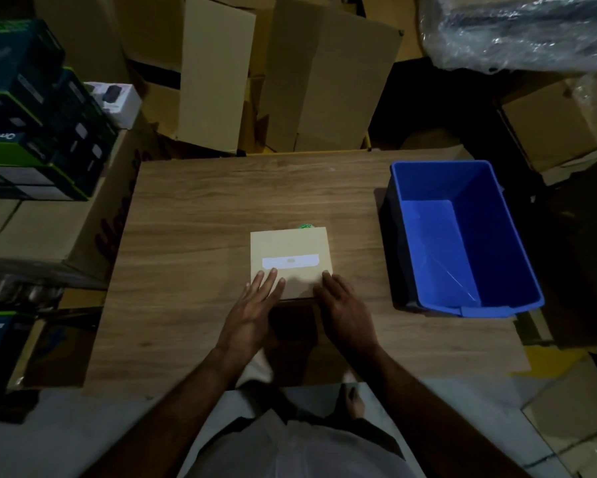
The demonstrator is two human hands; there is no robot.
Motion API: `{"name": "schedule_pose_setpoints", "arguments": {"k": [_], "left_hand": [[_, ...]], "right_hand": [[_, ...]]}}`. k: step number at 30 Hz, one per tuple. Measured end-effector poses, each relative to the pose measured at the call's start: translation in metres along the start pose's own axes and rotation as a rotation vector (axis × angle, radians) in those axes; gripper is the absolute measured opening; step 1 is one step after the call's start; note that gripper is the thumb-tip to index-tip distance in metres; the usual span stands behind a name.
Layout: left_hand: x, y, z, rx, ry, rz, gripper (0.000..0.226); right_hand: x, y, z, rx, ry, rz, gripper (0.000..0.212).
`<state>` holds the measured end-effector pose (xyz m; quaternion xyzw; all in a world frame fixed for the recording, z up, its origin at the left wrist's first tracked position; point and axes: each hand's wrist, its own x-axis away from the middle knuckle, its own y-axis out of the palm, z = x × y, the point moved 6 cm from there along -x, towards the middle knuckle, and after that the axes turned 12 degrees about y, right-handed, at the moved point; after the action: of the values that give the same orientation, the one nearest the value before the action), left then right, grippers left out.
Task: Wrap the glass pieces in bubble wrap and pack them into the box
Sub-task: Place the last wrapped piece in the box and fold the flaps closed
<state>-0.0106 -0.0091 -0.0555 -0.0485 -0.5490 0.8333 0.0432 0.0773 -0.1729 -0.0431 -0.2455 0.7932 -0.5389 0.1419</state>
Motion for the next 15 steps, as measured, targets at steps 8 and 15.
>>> {"name": "schedule_pose_setpoints", "arguments": {"k": [8, 15], "left_hand": [[-0.057, 0.001, -0.033, -0.052, -0.083, -0.171, 0.098], [-0.066, -0.004, -0.037, -0.063, -0.110, -0.181, 0.093]], "right_hand": [[-0.049, 0.000, 0.014, 0.024, 0.097, -0.051, 0.033], [-0.058, -0.005, 0.014, -0.045, 0.067, -0.051, 0.034]]}}
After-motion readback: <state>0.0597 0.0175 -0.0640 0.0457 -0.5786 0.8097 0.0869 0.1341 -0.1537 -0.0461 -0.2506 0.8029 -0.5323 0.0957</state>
